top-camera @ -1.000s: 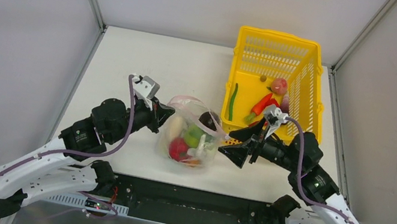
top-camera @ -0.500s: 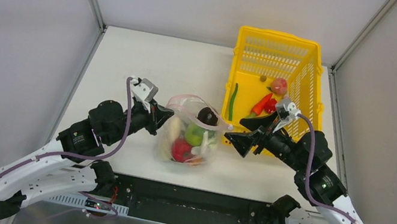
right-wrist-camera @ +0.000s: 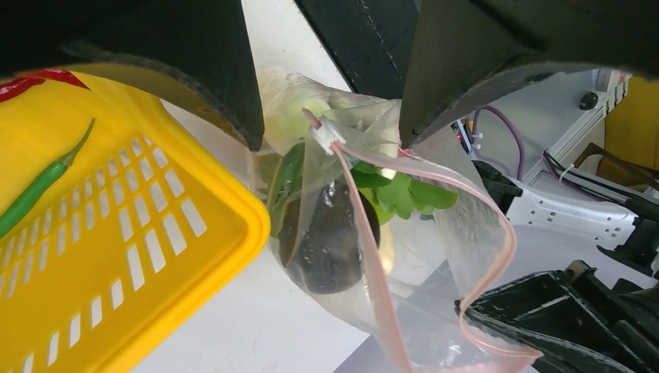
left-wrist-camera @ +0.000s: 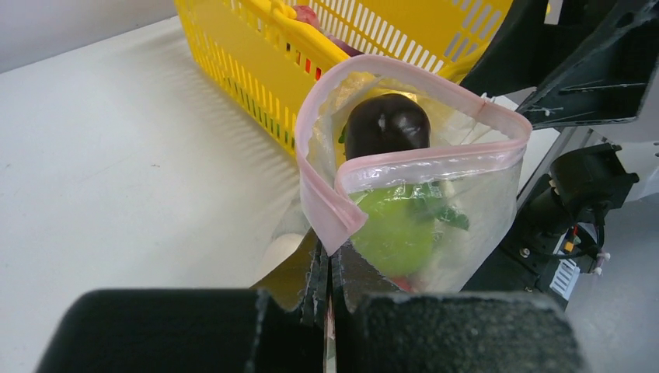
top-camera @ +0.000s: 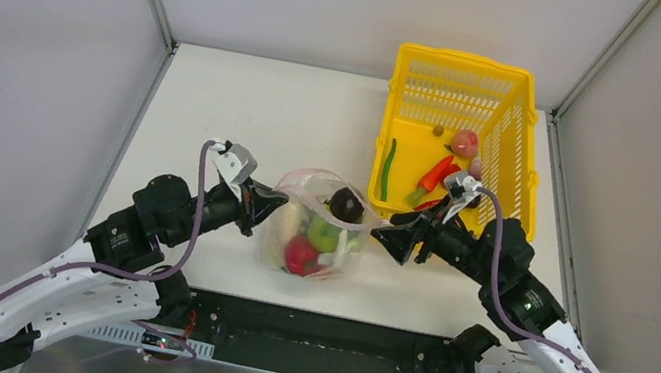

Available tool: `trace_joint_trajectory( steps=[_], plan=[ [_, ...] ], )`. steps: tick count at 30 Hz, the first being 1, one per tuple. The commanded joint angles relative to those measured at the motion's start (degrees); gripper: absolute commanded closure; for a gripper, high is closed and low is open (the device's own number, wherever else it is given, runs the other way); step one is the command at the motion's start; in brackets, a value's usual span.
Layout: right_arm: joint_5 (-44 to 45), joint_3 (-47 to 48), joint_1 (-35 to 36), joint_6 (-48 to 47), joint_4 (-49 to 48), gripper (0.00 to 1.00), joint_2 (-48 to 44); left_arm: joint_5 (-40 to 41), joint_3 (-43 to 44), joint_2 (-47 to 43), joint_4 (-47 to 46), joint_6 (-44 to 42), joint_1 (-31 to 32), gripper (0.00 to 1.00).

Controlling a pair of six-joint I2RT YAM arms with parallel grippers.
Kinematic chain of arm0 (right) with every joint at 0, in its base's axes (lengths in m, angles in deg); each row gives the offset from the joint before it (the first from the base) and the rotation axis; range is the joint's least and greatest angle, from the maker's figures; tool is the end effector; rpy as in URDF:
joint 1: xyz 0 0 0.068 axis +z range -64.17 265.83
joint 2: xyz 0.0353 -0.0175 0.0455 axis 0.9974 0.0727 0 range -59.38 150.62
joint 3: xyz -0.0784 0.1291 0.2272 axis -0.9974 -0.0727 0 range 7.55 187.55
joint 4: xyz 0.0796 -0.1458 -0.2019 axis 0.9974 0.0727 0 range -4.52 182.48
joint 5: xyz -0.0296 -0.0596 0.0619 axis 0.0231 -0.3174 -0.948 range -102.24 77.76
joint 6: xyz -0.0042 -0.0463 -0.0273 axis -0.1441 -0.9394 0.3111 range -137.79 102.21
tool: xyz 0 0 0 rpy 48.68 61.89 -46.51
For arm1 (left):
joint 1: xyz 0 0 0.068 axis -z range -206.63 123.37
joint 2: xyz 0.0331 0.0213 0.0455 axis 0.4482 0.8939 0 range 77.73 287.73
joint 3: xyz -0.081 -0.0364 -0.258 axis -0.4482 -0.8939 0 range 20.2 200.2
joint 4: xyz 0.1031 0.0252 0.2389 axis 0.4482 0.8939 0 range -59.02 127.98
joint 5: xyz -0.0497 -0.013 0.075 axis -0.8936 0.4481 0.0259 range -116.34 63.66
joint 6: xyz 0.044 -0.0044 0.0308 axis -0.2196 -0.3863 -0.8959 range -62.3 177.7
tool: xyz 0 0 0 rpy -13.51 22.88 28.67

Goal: Place the food in the zip-top bag and seal the zipper

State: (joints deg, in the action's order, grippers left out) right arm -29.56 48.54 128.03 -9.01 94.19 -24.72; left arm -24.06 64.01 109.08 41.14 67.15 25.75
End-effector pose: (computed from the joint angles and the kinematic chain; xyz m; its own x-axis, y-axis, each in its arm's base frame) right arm 0.1022 0.1071 0.3458 -0.1618 0.0500 -0.9856 -0.8469 0.5057 0.1647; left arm 0.0805 -0.1023 0.3668 -0.1018 -0.1368 -0.9854 0.7607 0.6275 -0.1657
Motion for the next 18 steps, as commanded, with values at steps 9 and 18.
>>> trace_joint_trajectory(
  steps=[9, 18],
  plan=[
    [-9.4, -1.0, -0.2, 1.6, -7.1, 0.49, 1.8, -1.5, -0.7, -2.8, -0.6, -2.8, -0.6, 1.00],
    [-15.6, -0.7, -0.3, -0.9, -7.2, 0.76, 2.9, -0.8, -0.4, -2.9, 0.1, -2.7, -0.6, 1.00]
  ],
)
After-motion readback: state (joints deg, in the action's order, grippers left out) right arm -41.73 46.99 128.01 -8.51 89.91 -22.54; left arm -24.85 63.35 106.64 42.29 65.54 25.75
